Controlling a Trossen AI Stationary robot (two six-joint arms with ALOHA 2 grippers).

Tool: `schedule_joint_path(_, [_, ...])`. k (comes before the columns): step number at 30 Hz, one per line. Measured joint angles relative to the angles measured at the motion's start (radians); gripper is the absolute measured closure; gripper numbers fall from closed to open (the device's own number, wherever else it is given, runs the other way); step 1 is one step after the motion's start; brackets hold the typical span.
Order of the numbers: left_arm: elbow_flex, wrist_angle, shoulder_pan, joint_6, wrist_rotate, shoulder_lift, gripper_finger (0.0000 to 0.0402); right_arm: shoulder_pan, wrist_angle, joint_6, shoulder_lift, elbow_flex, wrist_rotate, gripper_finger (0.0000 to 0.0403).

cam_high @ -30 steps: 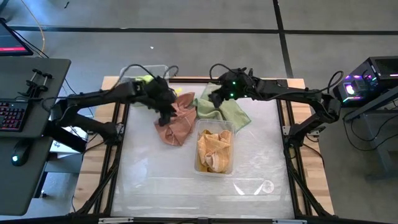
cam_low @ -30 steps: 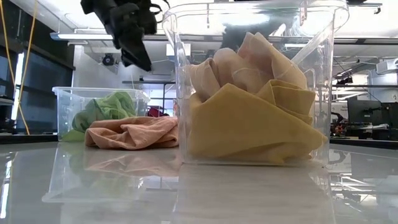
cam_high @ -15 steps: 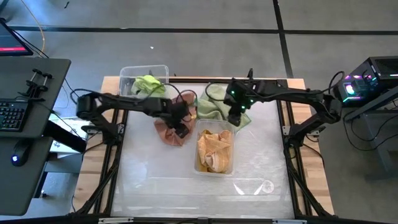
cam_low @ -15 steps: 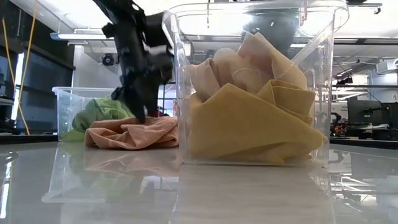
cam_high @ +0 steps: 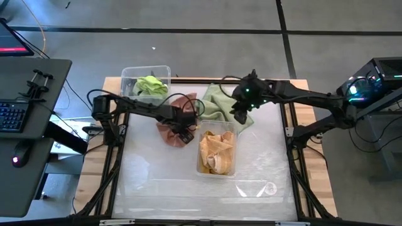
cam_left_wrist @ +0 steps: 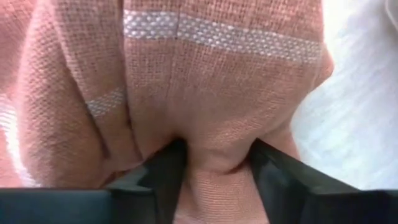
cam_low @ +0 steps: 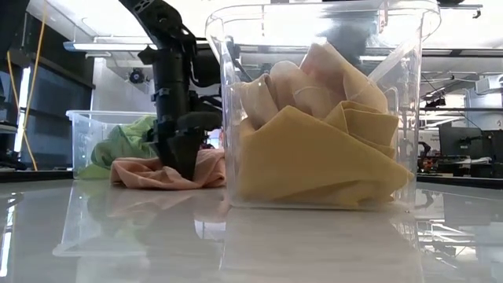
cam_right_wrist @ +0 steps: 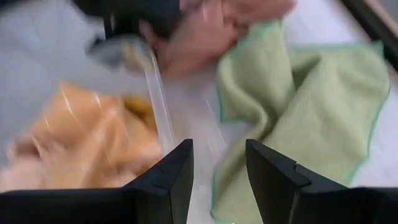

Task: Sort towels by color in basket
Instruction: Put the orange towel into the bottom transparent bin

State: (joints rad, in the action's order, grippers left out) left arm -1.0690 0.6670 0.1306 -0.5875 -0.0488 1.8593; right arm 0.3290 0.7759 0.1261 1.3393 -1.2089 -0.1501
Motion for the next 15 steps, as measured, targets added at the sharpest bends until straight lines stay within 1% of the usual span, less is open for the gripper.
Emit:
schedule_joint_path(5, [0.008, -0.009, 0.0, 0.086, -0.011, -0.04, 0.0324, 0.0, -0.155, 0.064, -0.001, 0.0, 0.0, 0.0263])
schedule_joint_path(8, [0.01, -0.009, 0.004, 0.132, -0.001, -0.067, 0.038, 0.0, -0.214, 0.102, -0.006, 0.0, 0.001, 0.0263])
schedule_joint_path(10, [0.012, -0.006, 0.01, 0.145, 0.014, -0.085, 0.0391, 0.002, -0.249, 0.117, -0.02, 0.0, 0.002, 0.0263])
schedule_joint_path(15, [0.012, 0.039, 0.022, 0.144, 0.012, -0.172, 0.0387, 0.018, -0.308, 0.121, -0.072, 0.0, 0.011, 0.0263])
